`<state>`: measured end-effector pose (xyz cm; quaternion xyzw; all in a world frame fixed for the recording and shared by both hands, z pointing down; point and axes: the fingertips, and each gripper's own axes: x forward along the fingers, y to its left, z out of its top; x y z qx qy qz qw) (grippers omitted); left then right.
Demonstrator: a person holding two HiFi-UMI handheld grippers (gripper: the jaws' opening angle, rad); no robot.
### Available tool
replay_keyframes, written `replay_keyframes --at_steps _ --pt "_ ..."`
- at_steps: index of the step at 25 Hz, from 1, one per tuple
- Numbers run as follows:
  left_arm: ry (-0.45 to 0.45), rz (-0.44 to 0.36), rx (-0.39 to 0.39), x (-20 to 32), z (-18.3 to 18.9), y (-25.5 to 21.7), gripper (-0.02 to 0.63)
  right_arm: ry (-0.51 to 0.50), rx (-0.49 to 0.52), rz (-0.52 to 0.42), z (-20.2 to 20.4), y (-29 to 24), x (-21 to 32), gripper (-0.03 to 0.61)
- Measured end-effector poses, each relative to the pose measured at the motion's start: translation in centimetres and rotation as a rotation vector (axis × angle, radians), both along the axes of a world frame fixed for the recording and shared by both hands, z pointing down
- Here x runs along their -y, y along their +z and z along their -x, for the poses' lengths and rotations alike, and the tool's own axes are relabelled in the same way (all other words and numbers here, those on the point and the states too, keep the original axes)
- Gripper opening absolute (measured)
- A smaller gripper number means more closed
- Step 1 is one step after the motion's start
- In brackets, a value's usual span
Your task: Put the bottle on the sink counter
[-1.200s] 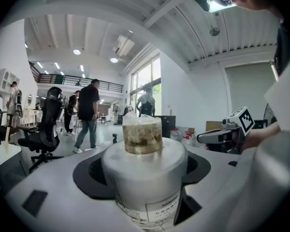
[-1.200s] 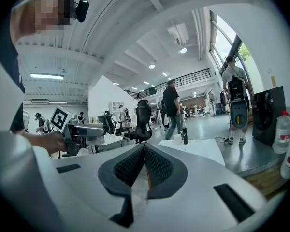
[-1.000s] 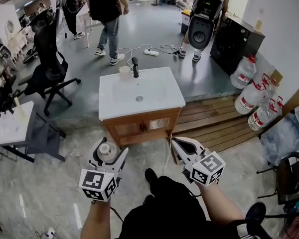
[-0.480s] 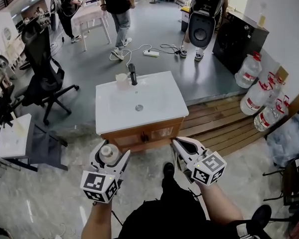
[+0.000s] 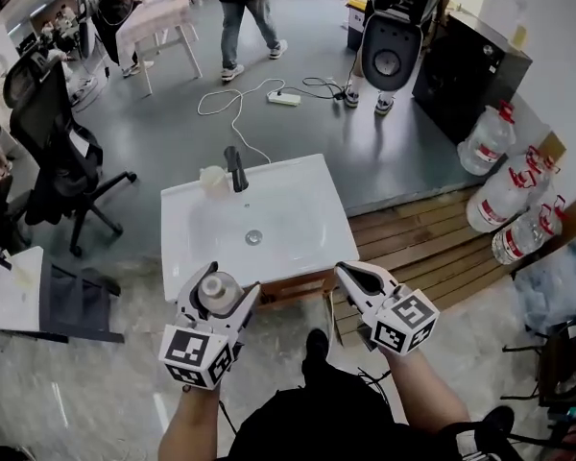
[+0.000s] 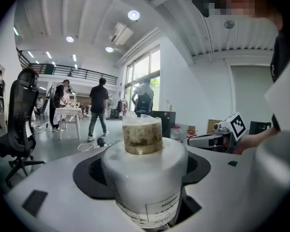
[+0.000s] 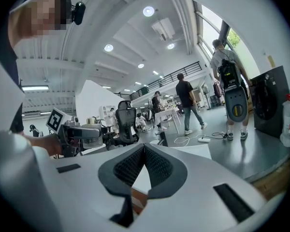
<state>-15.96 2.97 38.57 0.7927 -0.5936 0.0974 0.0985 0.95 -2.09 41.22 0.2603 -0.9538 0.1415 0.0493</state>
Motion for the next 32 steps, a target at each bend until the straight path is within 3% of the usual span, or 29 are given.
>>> replay_keyframes --at_steps 8,18,32 --pt "-0.010 0.033 -0.004 9.2 0.1 0.8 0.341 -0.037 0.011 0.032 0.9 0.6 8.2 0.014" --pt "-0.021 0.012 0.002 13.9 0.5 0.1 0.341 -0.077 0.013 0.031 2.8 0.0 12.3 0.014" --pt "0.102 -0.041 -0.011 17.6 5.4 -1.2 0.341 0.053 -0.050 -0.014 6.6 -2.3 15.5 0.014"
